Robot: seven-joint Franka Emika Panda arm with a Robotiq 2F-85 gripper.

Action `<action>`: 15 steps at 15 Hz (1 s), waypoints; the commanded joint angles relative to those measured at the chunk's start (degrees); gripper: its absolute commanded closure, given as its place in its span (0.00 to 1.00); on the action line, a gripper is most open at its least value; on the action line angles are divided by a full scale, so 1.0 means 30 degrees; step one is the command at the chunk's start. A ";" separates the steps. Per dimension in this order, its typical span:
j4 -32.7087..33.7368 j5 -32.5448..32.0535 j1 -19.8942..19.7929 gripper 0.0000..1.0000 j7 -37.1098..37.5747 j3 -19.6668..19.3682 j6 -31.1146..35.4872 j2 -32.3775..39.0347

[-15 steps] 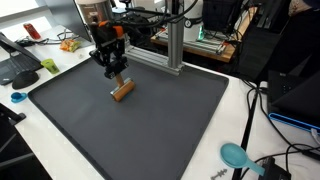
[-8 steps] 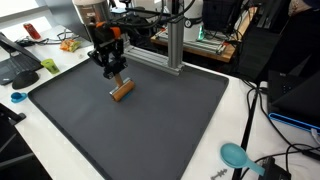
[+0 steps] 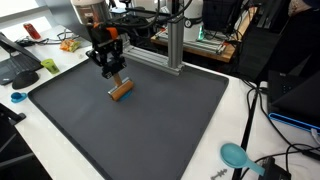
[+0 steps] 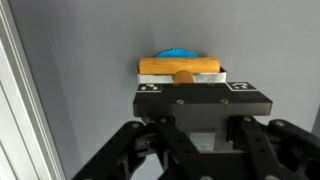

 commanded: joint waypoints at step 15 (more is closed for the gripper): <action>0.0025 -0.1623 0.0414 0.78 0.0587 -0.0251 0.0754 0.1027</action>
